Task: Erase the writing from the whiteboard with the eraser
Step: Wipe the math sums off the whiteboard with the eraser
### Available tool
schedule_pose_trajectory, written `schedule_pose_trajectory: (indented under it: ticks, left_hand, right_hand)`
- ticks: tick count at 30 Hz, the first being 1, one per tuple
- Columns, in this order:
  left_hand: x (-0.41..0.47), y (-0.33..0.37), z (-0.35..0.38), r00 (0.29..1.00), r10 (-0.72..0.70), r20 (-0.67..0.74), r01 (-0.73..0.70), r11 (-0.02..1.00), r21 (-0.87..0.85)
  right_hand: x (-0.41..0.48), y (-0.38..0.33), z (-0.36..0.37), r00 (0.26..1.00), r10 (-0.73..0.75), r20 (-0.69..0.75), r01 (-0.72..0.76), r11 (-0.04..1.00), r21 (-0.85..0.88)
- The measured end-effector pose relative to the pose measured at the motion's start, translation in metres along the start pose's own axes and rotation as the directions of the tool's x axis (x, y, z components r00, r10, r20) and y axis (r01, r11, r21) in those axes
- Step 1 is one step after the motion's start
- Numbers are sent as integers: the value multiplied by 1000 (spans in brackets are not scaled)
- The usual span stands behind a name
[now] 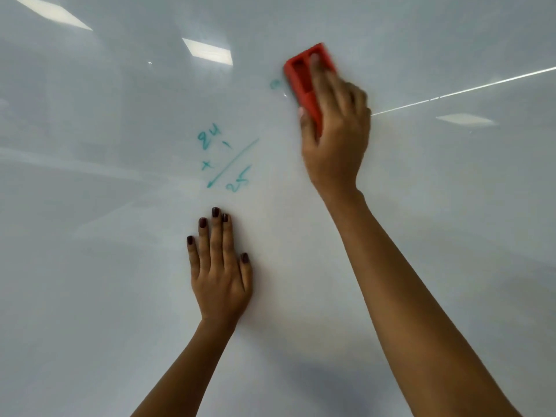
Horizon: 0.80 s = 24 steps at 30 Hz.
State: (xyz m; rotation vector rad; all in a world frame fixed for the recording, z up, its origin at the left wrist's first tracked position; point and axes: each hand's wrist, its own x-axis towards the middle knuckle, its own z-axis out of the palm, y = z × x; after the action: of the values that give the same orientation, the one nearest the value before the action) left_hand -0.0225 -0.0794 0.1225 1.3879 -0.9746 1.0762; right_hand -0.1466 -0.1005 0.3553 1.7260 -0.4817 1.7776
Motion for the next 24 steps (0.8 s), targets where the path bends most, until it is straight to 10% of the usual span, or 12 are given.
schedule_pose_trajectory:
  ticks: [3, 8, 13, 15, 24]
  left_hand:
    - [0, 0, -1, 1000, 2, -1, -2, 1000, 7]
    - [0, 0, -2, 1000, -2, 17, 2, 1000, 5]
    - [1, -5, -9, 999, 24, 38, -24, 1000, -1]
    - [5, -10, -12, 999, -15, 29, 15, 1000, -22]
    - [13, -38, -23, 976, -215, 37, 215, 976, -14]
  right_hand:
    - [11, -15, 6, 988, 146, -41, -146, 989, 11]
    - [-5, -24, 7, 916, -361, 172, 362, 932, 25]
    - [15, -14, 8, 980, 193, -51, -195, 980, -41]
    - [17, -19, 10, 978, 207, -31, -209, 977, -53]
    - [-65, -64, 14, 814, -504, 289, 476, 864, 165]
